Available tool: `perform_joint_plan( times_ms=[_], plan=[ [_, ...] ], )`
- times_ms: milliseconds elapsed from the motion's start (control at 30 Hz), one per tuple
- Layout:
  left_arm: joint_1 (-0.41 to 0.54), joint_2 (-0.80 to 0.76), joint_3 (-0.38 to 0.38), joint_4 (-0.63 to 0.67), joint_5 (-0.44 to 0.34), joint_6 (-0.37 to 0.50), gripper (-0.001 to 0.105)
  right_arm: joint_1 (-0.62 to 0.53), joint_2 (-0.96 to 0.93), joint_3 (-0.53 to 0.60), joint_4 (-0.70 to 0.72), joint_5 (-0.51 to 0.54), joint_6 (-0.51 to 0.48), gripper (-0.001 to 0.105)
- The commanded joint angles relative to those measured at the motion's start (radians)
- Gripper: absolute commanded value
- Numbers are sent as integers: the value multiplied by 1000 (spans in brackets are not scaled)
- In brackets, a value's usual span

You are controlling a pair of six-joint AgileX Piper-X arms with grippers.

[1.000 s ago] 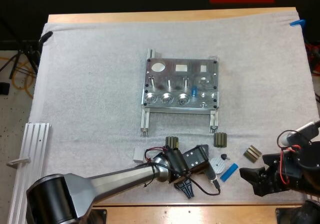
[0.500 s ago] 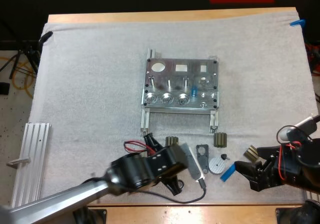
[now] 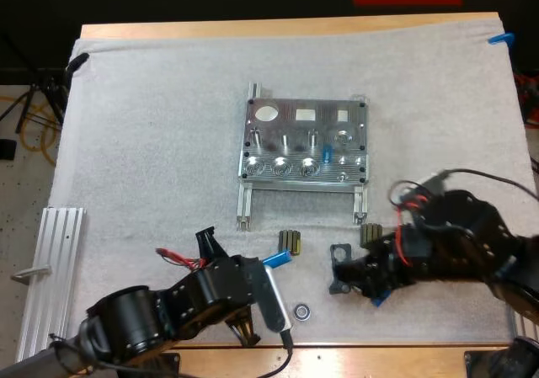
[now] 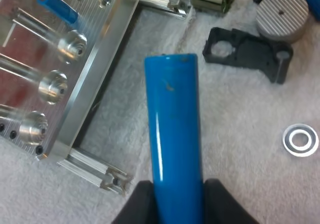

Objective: Load cells from left to right

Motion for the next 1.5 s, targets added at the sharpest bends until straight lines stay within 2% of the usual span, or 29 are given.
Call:
perform_joint_plan(
  times_ms=[0,167,400,600,867,1000,1033,1067,1233,1267,1333,1400,1433,1467],
  plan=[
    [0,-14,-6,4,25,7,0,2,22,-1,-55,-80,-16,70],
    [0,-20,-6,2,88,6,0,2,111,-1,-152,-243,-11,70],
    [0,-20,-6,-1,92,6,0,2,215,-1,-223,-398,-3,70],
    [0,-20,-6,-59,92,6,0,2,250,-1,-292,-432,28,70],
    [0,-20,-6,-93,110,9,0,2,266,-1,-296,-464,29,69],
    [0,-18,-6,-98,131,26,0,2,266,-1,-294,-464,29,46],
    [0,-18,-6,-100,131,26,0,2,266,-1,-294,-464,36,34],
    [0,-18,-6,-104,131,26,0,2,266,-1,-294,-464,36,27],
    [0,-18,-6,-119,128,33,0,2,266,-1,-291,-464,36,4],
    [0,-18,-6,-123,128,33,1,2,266,-1,-289,-464,36,0],
    [0,-18,-6,-128,128,33,6,2,266,-1,-288,-463,36,0],
    [0,-18,-6,-129,128,33,25,2,266,-1,-288,-463,36,0],
    [0,-18,-6,-129,128,33,31,2,266,-1,-288,-459,36,0],
    [0,-18,-6,-129,125,33,53,2,266,-1,-288,-455,36,0]
  ],
)
